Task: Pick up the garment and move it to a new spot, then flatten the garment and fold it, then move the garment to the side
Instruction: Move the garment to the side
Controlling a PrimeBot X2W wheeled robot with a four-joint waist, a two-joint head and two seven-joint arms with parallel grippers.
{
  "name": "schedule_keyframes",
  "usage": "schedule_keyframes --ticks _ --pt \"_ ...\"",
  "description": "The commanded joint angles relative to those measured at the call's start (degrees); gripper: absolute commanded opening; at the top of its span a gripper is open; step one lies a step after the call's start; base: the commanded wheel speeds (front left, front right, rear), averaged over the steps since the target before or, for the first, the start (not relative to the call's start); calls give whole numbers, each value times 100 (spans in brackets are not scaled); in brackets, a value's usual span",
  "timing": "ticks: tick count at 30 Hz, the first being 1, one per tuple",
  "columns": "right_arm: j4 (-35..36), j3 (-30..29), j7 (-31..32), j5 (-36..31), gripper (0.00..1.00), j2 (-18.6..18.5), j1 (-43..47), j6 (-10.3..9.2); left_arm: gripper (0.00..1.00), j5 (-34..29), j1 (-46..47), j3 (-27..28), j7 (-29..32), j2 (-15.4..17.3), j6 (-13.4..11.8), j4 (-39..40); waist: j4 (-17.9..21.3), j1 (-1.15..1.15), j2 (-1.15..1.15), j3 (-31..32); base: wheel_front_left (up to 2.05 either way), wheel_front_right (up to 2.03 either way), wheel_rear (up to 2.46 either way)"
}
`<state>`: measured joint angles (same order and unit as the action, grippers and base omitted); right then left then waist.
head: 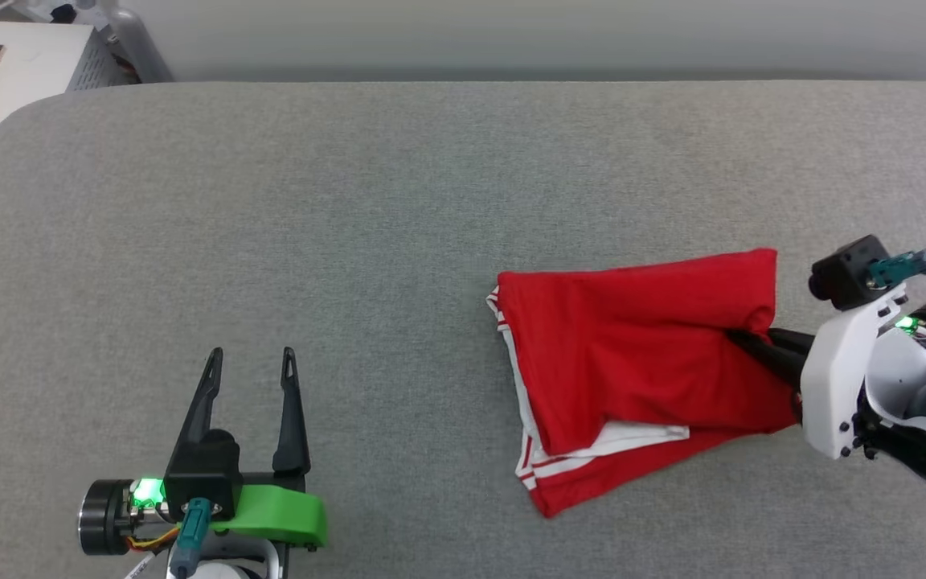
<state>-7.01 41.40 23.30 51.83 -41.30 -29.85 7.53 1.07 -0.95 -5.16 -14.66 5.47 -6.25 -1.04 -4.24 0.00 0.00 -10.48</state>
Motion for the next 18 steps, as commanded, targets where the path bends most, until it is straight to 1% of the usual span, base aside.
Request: schedule_keyframes --ticks 1,6,10,14,18 --pt "-2 -32 -84 -33 0 -58 -127 -4 100 0 -17 17 -34 20 -14 27 328 0 0 8 0 0 0" --pt "-64 -111 -226 -107 0 -234 -279 -4 100 -21 14 59 -34 68 -9 41 752 0 0 -62 0 0 0" --pt "-126 -135 -334 -188 0 -353 -386 -4 100 -61 82 62 -34 115 -10 70 1016 0 0 -194 0 0 0" --pt "-235 -231 -441 -248 0 -493 -492 -4 100 -85 208 95 -34 178 -31 126 1191 0 0 -388 0 0 0" --pt "-484 -457 -555 -330 0 -653 -674 -4 100 -138 341 98 -34 197 -111 271 1278 0 0 -736 0 0 0"
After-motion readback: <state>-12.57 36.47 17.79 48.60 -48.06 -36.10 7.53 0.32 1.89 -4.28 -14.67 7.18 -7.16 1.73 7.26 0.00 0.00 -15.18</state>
